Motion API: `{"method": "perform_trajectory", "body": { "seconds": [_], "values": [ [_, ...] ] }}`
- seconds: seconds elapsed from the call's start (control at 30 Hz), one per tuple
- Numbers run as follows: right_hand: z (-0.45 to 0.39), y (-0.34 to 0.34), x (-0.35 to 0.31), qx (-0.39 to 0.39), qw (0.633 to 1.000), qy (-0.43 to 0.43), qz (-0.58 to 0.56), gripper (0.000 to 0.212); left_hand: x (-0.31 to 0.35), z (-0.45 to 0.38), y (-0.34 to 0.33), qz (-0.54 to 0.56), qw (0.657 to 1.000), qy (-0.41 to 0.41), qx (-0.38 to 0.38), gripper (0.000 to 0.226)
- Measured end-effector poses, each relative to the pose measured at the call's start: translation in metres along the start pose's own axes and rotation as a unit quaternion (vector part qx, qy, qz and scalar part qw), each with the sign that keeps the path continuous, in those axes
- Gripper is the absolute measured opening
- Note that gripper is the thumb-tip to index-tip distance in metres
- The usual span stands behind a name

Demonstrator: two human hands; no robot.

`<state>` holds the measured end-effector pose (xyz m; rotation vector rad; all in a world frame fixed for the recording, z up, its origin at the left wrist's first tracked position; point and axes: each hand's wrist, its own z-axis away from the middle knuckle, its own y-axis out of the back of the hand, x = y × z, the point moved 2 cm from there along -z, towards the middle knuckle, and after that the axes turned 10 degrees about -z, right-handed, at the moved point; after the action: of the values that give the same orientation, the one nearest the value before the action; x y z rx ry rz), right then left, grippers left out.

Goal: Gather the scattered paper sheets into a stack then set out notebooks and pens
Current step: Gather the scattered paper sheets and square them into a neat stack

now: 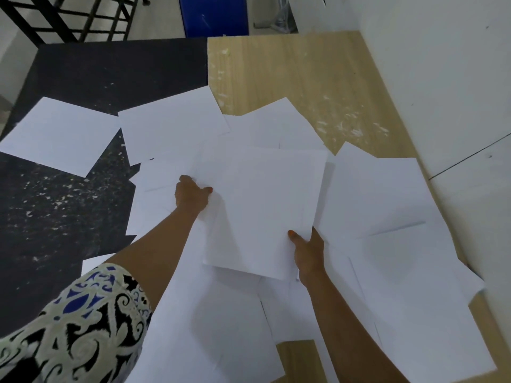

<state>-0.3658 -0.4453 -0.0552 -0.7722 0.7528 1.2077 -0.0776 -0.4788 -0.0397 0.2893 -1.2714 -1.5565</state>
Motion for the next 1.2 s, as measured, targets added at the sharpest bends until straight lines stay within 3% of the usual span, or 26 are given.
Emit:
{"method": "perform_trajectory", "body": {
  "seconds": [0.07,0.13,0.27,0.33,0.47,0.7,0.9,1.2],
  "values": [
    [0.002,0.0,-0.002,0.003,1.0,0.0,-0.004,0.043,-0.007,0.001,0.005,0.061,0.998,-0.025,0.017,0.025],
    [0.005,0.001,-0.005,0.005,1.0,0.001,-0.006,0.043,-0.012,0.006,0.01,0.086,0.995,-0.043,0.019,0.01],
    [0.014,0.002,-0.01,0.008,1.0,-0.007,-0.019,0.037,-0.025,0.014,0.015,0.163,0.987,-0.005,0.007,0.02],
    [0.018,0.002,-0.01,0.008,1.0,-0.017,-0.024,0.035,-0.032,0.019,0.015,0.244,0.968,0.042,-0.031,0.011],
    [0.027,0.001,-0.009,0.007,0.999,-0.029,-0.033,0.031,-0.038,0.038,0.019,0.349,0.926,0.069,-0.125,0.024],
    [0.039,0.006,-0.006,-0.012,0.999,-0.032,0.016,0.034,-0.067,0.077,0.026,0.313,0.904,0.038,-0.288,0.032],
    [0.061,0.013,0.008,-0.034,0.996,-0.051,0.064,0.03,-0.105,0.116,0.022,0.279,0.917,0.051,-0.281,0.018],
    [0.092,0.022,0.017,-0.074,0.993,-0.038,0.085,0.031,-0.146,0.159,0.026,0.234,0.929,0.061,-0.28,0.018]
  ]
}}
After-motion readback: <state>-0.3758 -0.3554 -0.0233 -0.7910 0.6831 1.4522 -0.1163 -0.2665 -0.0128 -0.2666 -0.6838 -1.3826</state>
